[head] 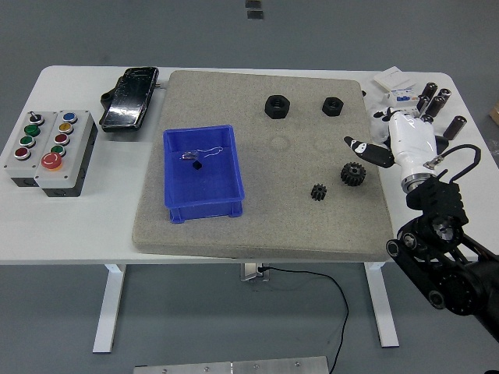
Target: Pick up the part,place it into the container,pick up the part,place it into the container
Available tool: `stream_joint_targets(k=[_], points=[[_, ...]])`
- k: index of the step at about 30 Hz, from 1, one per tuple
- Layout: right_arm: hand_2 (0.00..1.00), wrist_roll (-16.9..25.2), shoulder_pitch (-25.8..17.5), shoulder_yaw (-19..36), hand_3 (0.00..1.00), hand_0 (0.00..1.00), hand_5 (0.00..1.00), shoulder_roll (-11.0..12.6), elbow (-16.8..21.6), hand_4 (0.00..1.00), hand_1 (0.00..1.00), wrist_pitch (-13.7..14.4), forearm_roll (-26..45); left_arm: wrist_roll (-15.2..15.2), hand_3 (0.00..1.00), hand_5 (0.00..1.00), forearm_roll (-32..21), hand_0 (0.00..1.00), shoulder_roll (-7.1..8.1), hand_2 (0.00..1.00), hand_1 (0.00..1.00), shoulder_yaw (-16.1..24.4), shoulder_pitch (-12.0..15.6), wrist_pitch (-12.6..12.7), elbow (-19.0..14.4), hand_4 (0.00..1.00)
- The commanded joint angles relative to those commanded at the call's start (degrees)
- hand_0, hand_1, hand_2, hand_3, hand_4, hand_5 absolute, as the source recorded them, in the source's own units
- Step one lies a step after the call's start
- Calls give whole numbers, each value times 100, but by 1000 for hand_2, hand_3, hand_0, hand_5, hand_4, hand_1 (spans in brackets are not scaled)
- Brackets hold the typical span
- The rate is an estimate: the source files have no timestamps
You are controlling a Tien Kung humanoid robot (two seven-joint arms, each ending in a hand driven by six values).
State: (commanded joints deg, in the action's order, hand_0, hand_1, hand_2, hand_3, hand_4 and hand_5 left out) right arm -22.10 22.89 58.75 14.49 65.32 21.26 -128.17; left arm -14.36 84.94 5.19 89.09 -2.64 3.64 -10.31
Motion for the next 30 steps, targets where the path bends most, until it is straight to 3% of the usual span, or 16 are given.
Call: stream_joint_targets(k=[14, 24, 25, 30], points=[[719, 450, 174, -489, 728, 596, 758, -95, -825, 998, 646, -53, 624, -20, 597, 351, 47, 667, -14, 510, 634, 15, -4, -27, 0, 701], [719, 343, 286, -681, 732, 601, 728, -158, -1315, 998, 649, -278, 674, -26, 596, 352, 92, 667, -10, 500, 635, 44, -14, -40, 0, 701], [680, 318, 293, -693, 707, 585, 286, -164, -1346, 886, 617, -297, 656, -30, 598, 351, 109, 667, -12, 500, 635, 56, -12, -42, 0, 699], [680, 266, 307, -729, 707, 585, 286, -187, -1405, 886, 617, -324, 648, -26, 598, 351, 133, 667, -18, 500, 635, 64, -10, -47, 0, 699]])
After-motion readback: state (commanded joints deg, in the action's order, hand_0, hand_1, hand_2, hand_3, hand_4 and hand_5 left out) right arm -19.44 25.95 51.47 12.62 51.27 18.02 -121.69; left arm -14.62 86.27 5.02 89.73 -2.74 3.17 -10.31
